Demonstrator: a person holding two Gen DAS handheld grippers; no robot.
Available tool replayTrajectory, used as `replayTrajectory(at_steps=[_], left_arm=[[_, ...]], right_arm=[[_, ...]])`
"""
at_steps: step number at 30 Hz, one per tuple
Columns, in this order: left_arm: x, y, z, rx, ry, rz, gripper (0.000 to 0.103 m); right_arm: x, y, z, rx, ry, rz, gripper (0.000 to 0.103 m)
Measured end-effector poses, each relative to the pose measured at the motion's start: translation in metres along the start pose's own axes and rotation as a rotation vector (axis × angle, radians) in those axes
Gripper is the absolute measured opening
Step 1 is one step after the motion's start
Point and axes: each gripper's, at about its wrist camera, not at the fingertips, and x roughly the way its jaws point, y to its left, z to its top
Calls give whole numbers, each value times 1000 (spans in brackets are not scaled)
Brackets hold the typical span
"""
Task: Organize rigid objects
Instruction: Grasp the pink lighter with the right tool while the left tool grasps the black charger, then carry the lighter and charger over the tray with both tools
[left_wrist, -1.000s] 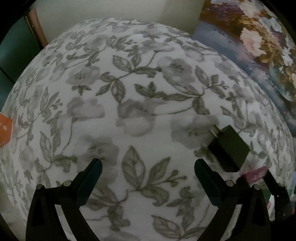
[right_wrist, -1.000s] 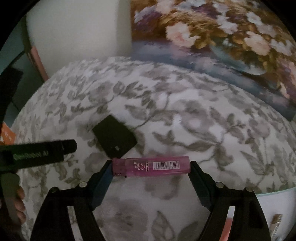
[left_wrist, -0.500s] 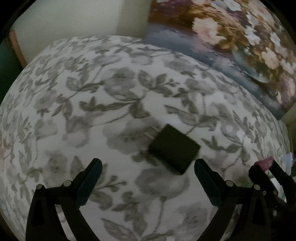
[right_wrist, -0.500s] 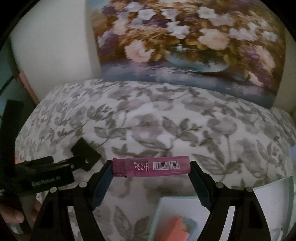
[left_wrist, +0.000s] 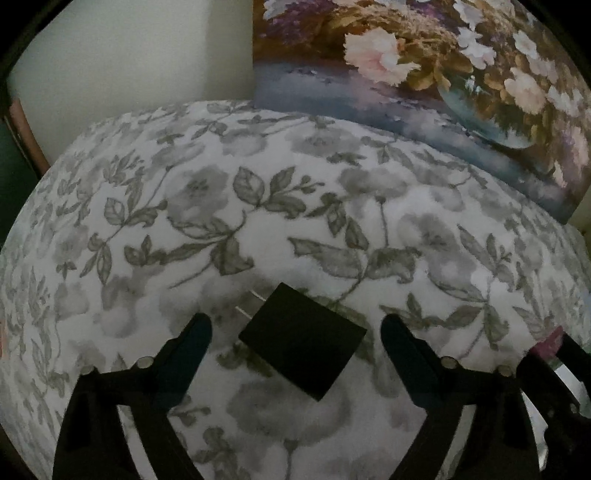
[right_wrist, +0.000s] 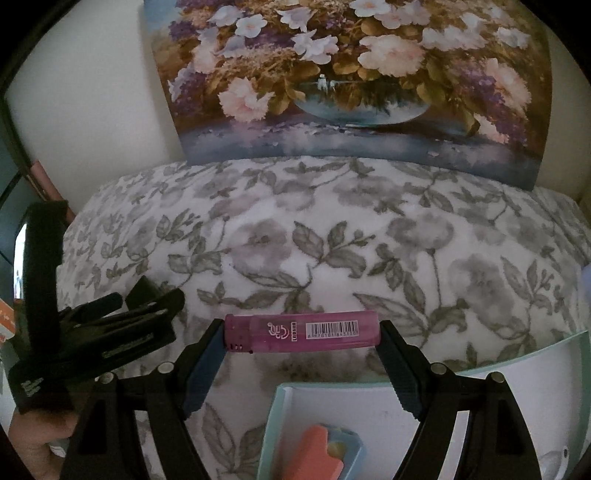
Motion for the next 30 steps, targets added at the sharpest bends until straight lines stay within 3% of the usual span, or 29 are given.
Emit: replayTrajectory(at_steps=[4,16,24,30], left_arm=[[3,-4,-3,14,1,19,66],[-24,7,-7,-44,30,-26,66],[-93,-10,-14,-49,-12,-102,66],[-138,-41,-35,35,-51,-123,66]], right_arm=[[0,1,0,-3,1,-1,83],[-12,-1,-3,15,27,-12,83],[-57,-21,-12,90,43,-72,83],[-99,-47,-26,194,31,-70,83]])
